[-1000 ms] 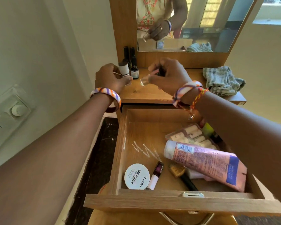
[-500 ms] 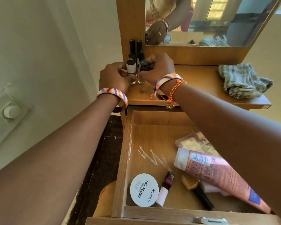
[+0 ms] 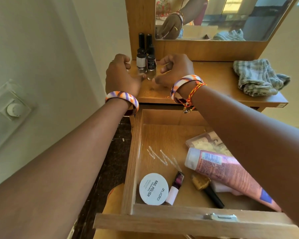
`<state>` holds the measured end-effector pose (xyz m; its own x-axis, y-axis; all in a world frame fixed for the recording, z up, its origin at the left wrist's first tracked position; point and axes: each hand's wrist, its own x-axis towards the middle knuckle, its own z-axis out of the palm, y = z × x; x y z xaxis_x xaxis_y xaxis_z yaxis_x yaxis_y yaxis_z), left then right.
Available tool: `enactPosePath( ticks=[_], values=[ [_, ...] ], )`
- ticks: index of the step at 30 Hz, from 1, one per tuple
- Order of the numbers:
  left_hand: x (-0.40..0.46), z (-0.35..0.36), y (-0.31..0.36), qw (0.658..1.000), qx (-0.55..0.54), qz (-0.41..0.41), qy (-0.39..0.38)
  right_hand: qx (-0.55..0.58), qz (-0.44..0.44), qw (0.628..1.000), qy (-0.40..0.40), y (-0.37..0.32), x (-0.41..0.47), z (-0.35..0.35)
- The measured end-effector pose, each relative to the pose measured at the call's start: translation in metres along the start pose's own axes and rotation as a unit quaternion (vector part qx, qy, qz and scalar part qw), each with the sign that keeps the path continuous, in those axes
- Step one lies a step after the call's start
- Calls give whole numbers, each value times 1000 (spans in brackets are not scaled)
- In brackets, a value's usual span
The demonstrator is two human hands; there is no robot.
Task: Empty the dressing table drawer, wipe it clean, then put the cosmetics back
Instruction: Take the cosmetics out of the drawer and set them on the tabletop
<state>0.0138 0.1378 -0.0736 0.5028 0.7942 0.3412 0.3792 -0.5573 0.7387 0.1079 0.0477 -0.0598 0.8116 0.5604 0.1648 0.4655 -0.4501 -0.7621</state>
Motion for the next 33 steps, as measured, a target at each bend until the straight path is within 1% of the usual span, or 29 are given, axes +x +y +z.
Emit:
enactPosePath(
  ticks=[3,5,6,7,8,9,10,11,12,14,16,17,18,20,22,24,27,29,33],
  values=[
    [-21,-12,10,999,-21,41,21,3,-12,1000,8,-2,-15,-14],
    [-38,-18,19,996,-18,82,-3,-21,-34,999,1,-4,-29,-23],
    [-47,-21,23,994,0,99,-44,-40,-48,998,-11,-3,-38,-27],
    [-55,-23,28,988,32,109,-105,-62,-63,996,-28,-2,-49,-30],
    [-62,-25,32,974,75,113,-179,-89,-79,992,-50,0,-59,-32],
    [-70,-28,35,952,127,113,-256,-129,-95,984,-79,2,-71,-34],
    [-79,-30,38,920,182,112,-328,-178,-112,971,-115,4,-81,-36],
    [-90,-32,39,884,234,117,-387,-228,-129,952,-158,5,-93,-38],
    [-103,-32,38,848,281,130,-429,-273,-141,929,-208,6,-104,-40],
    [-125,-31,34,781,368,180,-471,-334,-156,883,-291,8,-126,-41],
    [-145,-27,29,722,438,222,-487,-368,-155,856,-329,15,-147,-37],
    [-153,-25,27,701,460,232,-493,-384,-146,847,-336,18,-156,-35],
    [-158,-23,24,688,472,236,-499,-401,-140,838,-342,22,-164,-32],
    [-165,-21,23,684,473,226,-508,-432,-156,816,-351,28,-174,-29],
    [-167,-22,22,698,458,192,-516,-451,-193,798,-350,35,-179,-27],
    [-166,-26,24,713,443,182,-512,-461,-218,788,-345,40,-180,-25],
    [-166,-27,21,727,435,184,-498,-460,-242,788,-330,44,-179,-21],
    [-165,-25,18,734,429,169,-498,-457,-256,791,-315,46,-178,-19],
    [-160,-23,25,739,412,153,-511,-469,-274,788,-291,52,-177,-12]
  ],
)
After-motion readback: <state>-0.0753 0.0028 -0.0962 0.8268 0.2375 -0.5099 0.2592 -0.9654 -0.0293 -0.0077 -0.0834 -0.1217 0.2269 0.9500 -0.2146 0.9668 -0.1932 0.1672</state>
